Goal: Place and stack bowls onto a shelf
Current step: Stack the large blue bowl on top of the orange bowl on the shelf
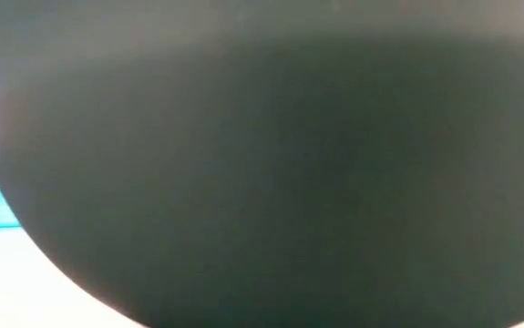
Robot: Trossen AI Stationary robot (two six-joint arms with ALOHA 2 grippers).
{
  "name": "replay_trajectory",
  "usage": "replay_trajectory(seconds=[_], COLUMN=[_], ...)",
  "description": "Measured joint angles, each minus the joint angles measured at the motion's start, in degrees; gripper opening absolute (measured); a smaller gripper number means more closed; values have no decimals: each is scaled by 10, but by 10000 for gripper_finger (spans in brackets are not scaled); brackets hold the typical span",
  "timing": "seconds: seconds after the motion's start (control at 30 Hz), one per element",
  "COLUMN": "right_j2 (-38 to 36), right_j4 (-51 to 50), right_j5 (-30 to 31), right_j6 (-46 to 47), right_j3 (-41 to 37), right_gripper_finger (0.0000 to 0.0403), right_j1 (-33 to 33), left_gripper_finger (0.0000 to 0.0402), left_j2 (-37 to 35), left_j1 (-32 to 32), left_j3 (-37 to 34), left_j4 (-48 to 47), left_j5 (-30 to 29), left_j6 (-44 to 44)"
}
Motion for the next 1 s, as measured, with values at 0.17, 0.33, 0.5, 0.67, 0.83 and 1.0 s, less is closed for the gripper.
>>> replay_trajectory(seconds=[0.17,0.33,0.5,0.67,0.83,1.0], right_j2=[-35,-82,-90,-49,-1,32], right_j4=[-6,-5,-2,-5,-14,-19], right_j5=[19,111,197,320,440,560], right_j6=[38,38,36,-25,-98,-138], right_j3=[11,39,67,99,138,170], right_gripper_finger=[8,8,8,8,8,8], right_j1=[-23,-65,-136,-193,-237,-259], left_gripper_finger=[123,123,123,123,123,123], left_j2=[0,0,0,0,0,0], left_j1=[0,0,1,16,29,29], left_j3=[0,0,0,0,0,0], left_j4=[0,1,11,32,36,40], left_j5=[0,0,0,-2,-41,-112], left_j6=[0,-7,-16,-27,-57,-71])
